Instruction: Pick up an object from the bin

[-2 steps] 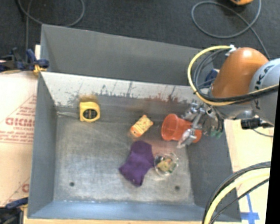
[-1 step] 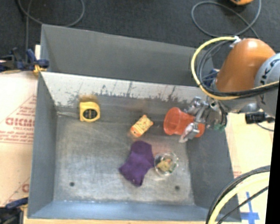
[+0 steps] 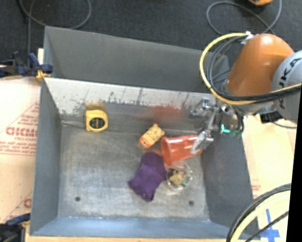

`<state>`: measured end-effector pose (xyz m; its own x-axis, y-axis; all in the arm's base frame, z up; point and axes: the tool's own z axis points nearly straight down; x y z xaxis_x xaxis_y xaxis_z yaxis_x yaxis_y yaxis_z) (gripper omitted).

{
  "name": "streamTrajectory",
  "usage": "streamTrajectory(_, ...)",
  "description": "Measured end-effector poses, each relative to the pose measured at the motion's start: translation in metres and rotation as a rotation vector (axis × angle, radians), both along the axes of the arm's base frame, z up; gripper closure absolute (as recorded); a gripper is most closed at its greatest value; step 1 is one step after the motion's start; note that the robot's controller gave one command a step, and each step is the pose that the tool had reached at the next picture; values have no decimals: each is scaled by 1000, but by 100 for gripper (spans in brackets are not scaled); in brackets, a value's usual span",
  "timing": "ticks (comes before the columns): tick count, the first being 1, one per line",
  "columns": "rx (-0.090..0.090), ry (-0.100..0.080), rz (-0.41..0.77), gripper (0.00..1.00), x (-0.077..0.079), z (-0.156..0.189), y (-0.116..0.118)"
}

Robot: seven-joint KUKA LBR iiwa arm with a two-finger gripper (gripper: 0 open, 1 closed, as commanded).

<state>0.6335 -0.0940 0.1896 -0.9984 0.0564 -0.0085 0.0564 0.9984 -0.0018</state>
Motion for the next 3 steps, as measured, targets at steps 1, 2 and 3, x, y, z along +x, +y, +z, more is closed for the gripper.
streamTrajectory(1, 1, 0, 65, 0, 1, 8, 16)
streamTrajectory(2, -3, -29, 71, 100, 21, -85, 20)
streamTrajectory(3, -3, -29, 71, 100, 21, -86, 20)
